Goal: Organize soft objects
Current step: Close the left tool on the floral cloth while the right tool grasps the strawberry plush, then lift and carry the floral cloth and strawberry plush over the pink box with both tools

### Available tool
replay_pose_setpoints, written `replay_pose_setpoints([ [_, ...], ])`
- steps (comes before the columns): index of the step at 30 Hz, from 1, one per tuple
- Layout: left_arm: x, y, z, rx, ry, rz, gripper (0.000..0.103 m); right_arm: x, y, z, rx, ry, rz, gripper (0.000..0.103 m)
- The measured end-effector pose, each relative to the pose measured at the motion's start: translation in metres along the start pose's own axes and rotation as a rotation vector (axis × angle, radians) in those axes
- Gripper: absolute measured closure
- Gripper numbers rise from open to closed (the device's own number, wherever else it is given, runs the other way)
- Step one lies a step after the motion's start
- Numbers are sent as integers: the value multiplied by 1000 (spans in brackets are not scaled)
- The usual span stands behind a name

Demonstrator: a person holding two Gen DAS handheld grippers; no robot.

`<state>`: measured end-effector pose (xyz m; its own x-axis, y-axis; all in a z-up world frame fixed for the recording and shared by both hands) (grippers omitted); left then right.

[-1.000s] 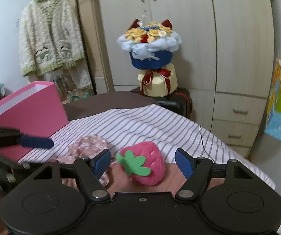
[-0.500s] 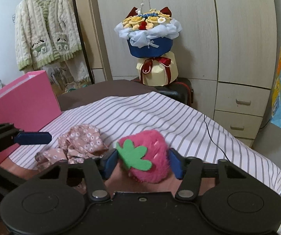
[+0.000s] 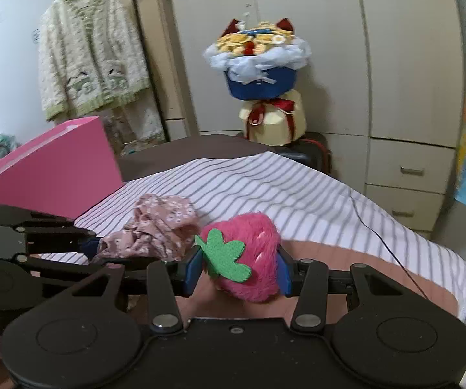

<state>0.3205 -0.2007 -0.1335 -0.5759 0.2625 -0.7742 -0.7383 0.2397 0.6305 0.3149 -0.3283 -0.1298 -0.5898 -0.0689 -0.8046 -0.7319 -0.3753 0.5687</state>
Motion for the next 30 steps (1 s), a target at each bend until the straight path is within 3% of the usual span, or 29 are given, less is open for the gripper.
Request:
replay_pose_setpoints([
  [16, 14, 49, 19, 108, 125, -18, 84, 18, 38, 27, 57, -92, 49, 51],
  [27, 28, 84, 28, 182, 126, 5, 84, 34, 65, 62, 66, -77, 71, 51],
  [30, 33, 93, 30, 204, 129, 14, 84, 36, 74, 71, 102, -69, 48, 51],
])
Point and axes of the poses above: each gripper's, at about its wrist camera, not at the fingertips, and y roughly against the way its jaws point, z to its left, x to its underside, the point moved 5 cm from there along -y, roughly the way its jaws point
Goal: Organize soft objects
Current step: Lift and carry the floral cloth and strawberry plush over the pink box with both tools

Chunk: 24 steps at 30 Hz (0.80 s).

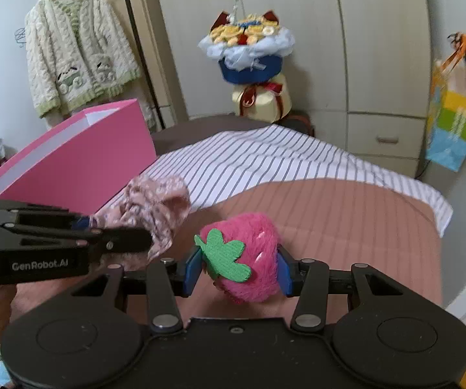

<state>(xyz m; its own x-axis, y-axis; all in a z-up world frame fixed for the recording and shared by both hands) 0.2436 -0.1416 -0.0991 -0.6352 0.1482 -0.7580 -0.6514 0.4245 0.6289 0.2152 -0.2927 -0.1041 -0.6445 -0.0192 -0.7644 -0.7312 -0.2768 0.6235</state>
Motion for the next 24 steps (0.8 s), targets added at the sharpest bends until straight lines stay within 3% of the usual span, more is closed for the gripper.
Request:
replay_pose_setpoints([
  [9, 17, 44, 10, 61, 18, 0, 84, 11, 31, 30, 21, -1, 12, 51],
  [18, 46, 97, 15, 140, -8, 42, 84, 33, 57, 64, -30, -30, 86, 51],
  [24, 67, 134, 31, 138, -4, 79, 84, 36, 74, 94, -64, -9, 98, 51],
])
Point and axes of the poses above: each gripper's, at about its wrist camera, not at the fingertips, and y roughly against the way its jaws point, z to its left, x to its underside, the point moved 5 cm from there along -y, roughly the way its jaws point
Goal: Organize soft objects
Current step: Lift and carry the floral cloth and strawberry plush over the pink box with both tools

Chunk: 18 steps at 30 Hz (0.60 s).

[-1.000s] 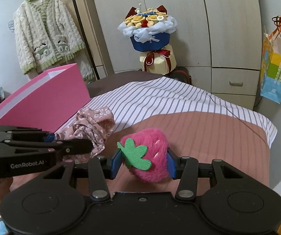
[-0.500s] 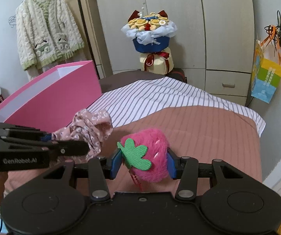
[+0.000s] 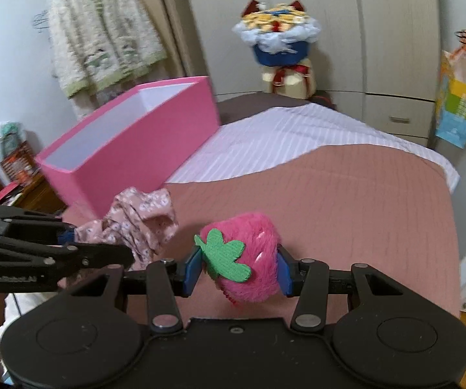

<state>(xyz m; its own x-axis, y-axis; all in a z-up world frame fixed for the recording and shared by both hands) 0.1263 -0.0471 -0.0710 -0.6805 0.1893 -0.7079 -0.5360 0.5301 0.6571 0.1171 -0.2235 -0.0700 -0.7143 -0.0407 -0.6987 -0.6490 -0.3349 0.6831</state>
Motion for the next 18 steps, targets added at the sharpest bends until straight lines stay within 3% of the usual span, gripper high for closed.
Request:
replay_pose_setpoints([
  [6, 14, 36, 25, 55, 43, 73, 84, 0, 12, 39, -104, 31, 41, 51],
  [12, 15, 82, 54, -47, 32, 62, 84, -10, 16, 82, -246, 78, 87, 51],
  [18, 7, 119, 81, -107, 64, -58, 84, -27, 12, 121, -322, 159, 78, 51],
])
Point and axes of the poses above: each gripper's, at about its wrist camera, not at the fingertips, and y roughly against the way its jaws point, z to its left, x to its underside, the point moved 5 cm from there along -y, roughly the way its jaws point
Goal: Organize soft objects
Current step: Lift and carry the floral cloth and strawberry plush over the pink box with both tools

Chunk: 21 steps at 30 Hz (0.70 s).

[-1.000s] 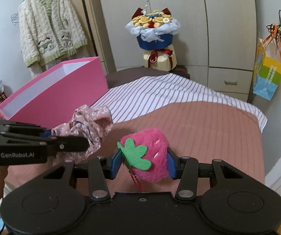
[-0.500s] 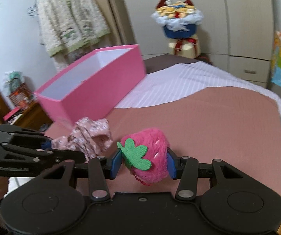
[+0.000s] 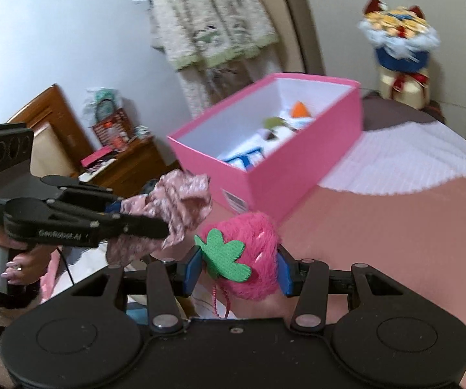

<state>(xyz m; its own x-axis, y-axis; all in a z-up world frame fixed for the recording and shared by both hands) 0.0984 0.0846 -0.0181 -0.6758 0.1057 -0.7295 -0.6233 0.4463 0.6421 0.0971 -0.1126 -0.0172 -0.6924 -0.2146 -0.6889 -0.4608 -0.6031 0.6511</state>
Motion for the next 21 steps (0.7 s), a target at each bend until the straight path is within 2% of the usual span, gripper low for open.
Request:
replay_pose_setpoints([
  [4, -20, 8, 13, -23, -12, -44, 84, -22, -8, 16, 8, 75, -34, 51],
  [8, -45, 9, 24, -40, -21, -96, 84, -50, -17, 25, 68, 155, -118, 51],
  [10, -58, 8, 30, -39, -14, -123, 84, -59, -23, 24, 107, 173, -127, 51],
  [11, -64, 5, 33, -36, -6, -130, 84, -64, -27, 23, 100, 174, -128, 51],
  [16, -95, -13, 47, -37, 23, -147, 84, -99, -39, 20, 84, 200, -175, 51],
  [21, -125, -51, 64, -65, 80, -130, 84, -132, -63, 4, 156, 253, -214, 51],
])
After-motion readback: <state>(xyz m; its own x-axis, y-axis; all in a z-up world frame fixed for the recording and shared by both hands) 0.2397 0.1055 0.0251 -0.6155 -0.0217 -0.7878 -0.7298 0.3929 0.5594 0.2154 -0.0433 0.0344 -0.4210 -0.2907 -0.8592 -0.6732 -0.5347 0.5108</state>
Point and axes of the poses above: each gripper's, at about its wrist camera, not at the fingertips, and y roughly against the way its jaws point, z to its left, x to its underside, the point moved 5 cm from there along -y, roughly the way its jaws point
